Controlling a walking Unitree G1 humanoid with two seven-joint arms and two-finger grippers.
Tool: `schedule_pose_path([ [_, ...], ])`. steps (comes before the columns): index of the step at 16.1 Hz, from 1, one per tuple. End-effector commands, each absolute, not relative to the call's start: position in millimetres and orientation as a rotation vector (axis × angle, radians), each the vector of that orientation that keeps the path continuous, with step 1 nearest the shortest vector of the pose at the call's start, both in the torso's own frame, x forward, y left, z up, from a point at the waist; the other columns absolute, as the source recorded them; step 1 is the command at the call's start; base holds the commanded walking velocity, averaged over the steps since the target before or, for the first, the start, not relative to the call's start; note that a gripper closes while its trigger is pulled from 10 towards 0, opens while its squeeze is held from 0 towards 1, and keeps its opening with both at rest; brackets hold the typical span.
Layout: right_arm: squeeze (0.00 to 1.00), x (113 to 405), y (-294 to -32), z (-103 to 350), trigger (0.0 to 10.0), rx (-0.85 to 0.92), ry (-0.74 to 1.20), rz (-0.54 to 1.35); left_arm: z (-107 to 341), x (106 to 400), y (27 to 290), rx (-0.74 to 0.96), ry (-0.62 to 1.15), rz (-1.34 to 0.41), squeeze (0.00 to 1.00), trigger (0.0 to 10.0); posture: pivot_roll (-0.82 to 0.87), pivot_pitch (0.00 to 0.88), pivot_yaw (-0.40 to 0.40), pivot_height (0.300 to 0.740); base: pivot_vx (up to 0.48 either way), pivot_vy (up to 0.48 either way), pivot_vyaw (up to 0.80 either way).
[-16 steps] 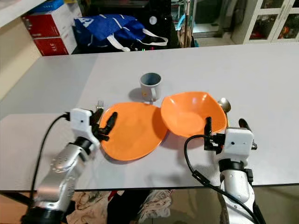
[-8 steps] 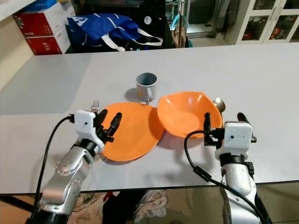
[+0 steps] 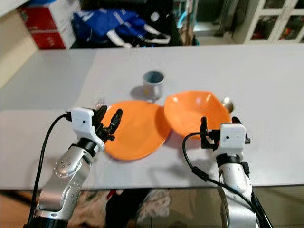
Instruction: Setting the table
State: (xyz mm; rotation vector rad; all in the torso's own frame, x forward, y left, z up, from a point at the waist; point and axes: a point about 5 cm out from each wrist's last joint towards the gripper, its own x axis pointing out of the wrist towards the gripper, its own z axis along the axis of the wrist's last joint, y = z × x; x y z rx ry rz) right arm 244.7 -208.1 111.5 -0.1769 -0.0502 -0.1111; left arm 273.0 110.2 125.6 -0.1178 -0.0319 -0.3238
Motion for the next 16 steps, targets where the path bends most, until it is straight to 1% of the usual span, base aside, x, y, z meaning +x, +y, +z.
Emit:
schedule_pose_path([
  [1,0.00,246.8,-204.0,110.3,10.0,-0.162,-0.057,-0.096,126.2,272.1,115.2,-0.116,-0.028,-0.303,0.00,10.0,-0.17,0.000,0.078,0.740,-0.330,0.352,0.00],
  [7,0.00,248.7,-200.7,104.2,10.0,-0.154,-0.043,-0.075,127.5,271.8,116.3,-0.112,-0.025,-0.305,0.00,10.0,-0.16,0.000,0.075,0.740,-0.292,0.382,0.00],
  [10,0.00,247.7,-200.6,102.2,10.0,-0.156,-0.034,-0.069,126.1,273.4,115.6,-0.089,-0.022,-0.293,0.00,10.0,-0.16,0.000,0.068,0.740,0.000,0.000,0.00],
  [16,0.00,249.3,-199.5,102.0,10.0,-0.161,-0.031,-0.054,126.0,274.4,115.0,-0.106,-0.023,-0.286,0.00,10.0,-0.16,0.000,0.061,0.740,0.000,0.000,0.00],
])
